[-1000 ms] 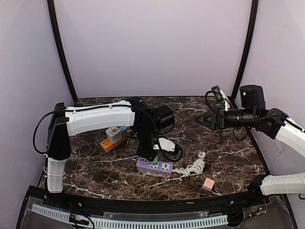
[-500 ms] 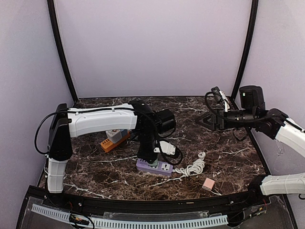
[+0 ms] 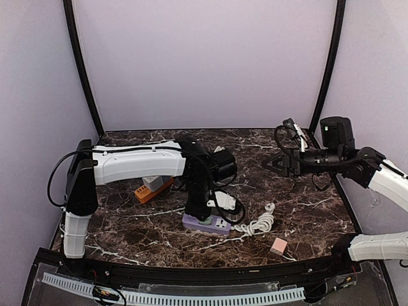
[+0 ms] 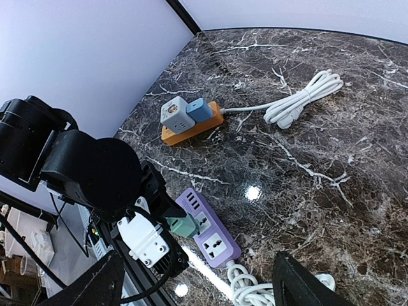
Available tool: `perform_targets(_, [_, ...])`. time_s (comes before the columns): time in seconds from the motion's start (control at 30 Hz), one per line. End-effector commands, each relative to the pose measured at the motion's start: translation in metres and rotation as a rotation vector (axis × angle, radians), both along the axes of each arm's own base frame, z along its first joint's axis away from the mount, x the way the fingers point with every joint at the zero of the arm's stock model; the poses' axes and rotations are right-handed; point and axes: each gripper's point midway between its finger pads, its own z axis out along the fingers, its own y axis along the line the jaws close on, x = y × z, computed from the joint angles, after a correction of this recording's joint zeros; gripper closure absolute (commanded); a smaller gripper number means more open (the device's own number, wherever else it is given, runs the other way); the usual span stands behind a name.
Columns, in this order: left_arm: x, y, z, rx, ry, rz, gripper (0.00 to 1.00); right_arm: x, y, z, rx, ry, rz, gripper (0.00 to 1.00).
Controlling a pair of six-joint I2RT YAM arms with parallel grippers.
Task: Insert the plug
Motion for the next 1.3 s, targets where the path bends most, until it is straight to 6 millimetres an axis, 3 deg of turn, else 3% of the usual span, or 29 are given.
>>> perform_targets(0.0, [-0.005, 0.003, -0.005, 0.018, 0.010, 0.011, 0.99, -0.001, -0.002, 0.002, 0.012, -0.009, -0.005, 0.21])
perform_targets(0.8, [0.004, 0.004, -0.009, 0.042, -0.044, 0.037, 0.99, -0.001, -0.002, -0.009, 0.011, 0.016, -0.010, 0.22])
perform_targets(1.27, [-0.016, 0.005, -0.015, 0.041, 0.071, 0.003, 0.99, -0.002, -0.002, -0.022, 0.010, 0.045, -0.015, 0.23])
